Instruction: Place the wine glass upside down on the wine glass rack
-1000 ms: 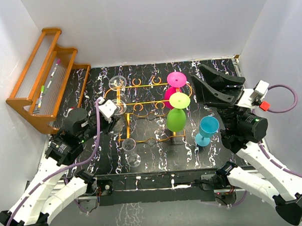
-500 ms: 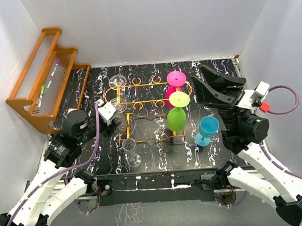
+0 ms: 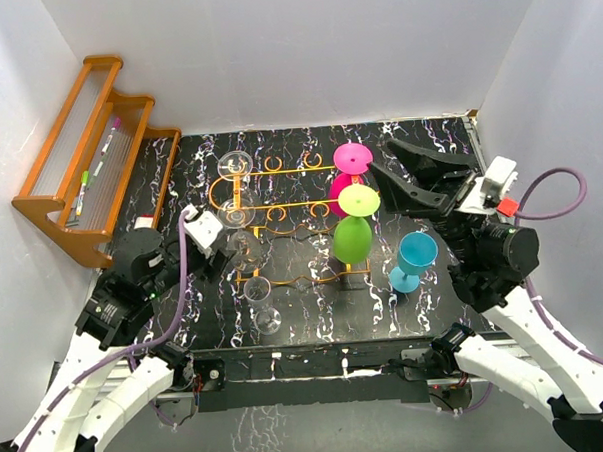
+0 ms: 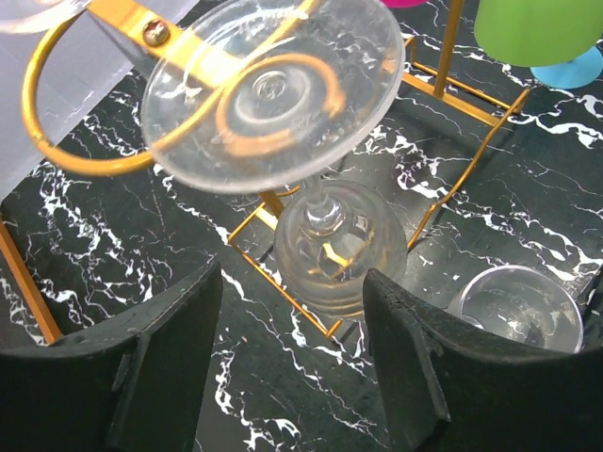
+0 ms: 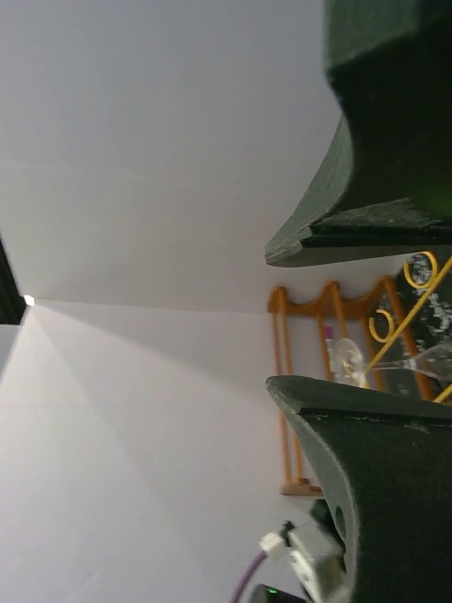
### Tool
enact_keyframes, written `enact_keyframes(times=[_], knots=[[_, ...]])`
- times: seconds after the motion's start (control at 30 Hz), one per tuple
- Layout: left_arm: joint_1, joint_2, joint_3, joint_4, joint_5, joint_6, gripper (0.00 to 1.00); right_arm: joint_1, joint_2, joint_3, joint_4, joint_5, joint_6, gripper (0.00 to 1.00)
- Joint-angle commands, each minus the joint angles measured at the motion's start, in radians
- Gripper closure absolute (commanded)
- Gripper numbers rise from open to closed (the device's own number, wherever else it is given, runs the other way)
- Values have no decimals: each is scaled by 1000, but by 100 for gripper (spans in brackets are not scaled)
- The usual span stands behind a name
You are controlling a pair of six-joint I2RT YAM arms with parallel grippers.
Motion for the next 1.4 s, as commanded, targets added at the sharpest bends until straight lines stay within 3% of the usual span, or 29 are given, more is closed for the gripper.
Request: enact_keyframes(times=[0.0,0.2,0.3,0.4,0.47,0.53,0.63,0.7,0.8,0.87,0.97,1.03,1.17,1.37], knots=[[36,-48,35,-39,13,-7,39,4,-32,179,-439,-245,-167,48],[93,-106,57,-126,98,-11,29,3,-19,280,-841,-906,-220,46],[98,-108,98,-231,154,29,27,4,-4,286,-947,-1005,-214,46],[98,-65,184,-404,260,110,23,3,42,378,-1224,-938,-457,44],[98,0,267,-567,397,215,16,4,57,418,-1297,-864,-556,42],[98,65,363,-732,509,294,14,3,42,417,-1277,-797,-613,40],[98,177,459,-928,568,433,15,3,-23,338,-1089,-670,-589,37],[93,219,489,-941,550,432,18,2,-64,298,-951,-542,-506,35],[73,251,514,-940,544,487,19,4,-67,302,-889,-331,-451,28],[65,301,535,-940,535,507,21,3,-67,301,-868,-178,-410,4],[42,368,567,-937,539,559,23,3,-73,302,-803,116,-183,2],[19,409,580,-937,531,592,24,2,-55,354,-854,237,-95,2],[-47,495,614,-935,482,653,28,2,-12,485,-1013,269,-148,2],[-192,584,627,-930,382,662,41,4,-128,367,-834,306,-93,2]])
